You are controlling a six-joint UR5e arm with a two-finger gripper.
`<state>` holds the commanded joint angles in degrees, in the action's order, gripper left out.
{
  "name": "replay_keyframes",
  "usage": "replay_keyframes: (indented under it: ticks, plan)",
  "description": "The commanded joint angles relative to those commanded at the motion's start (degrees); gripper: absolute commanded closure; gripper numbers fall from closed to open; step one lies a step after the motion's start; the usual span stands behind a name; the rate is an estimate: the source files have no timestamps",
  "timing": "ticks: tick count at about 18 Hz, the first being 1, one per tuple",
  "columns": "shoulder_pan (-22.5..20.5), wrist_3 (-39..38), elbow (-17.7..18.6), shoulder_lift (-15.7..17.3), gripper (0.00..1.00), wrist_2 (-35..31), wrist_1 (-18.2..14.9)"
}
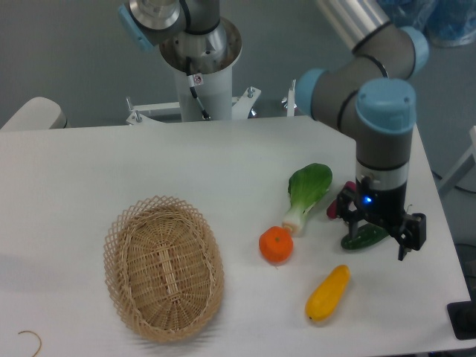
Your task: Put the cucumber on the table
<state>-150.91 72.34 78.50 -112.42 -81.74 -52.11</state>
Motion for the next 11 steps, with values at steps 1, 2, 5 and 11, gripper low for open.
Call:
replay_keyframes:
  ticks: [1,2,5,11]
  plan:
    - [-0.26,-0.09,-1.32,0.70,0.00,-0.18,-3.06]
    - [-0.61,0.43,-3.24,0.80,0.00,-0.35,-7.26]
    - [-2.71,5.41,-7.39,1.15,0.00,-1.32,-15.81]
    - [-10.10,29.94,-7.39,3.43,0.00,-2.90,-24.70]
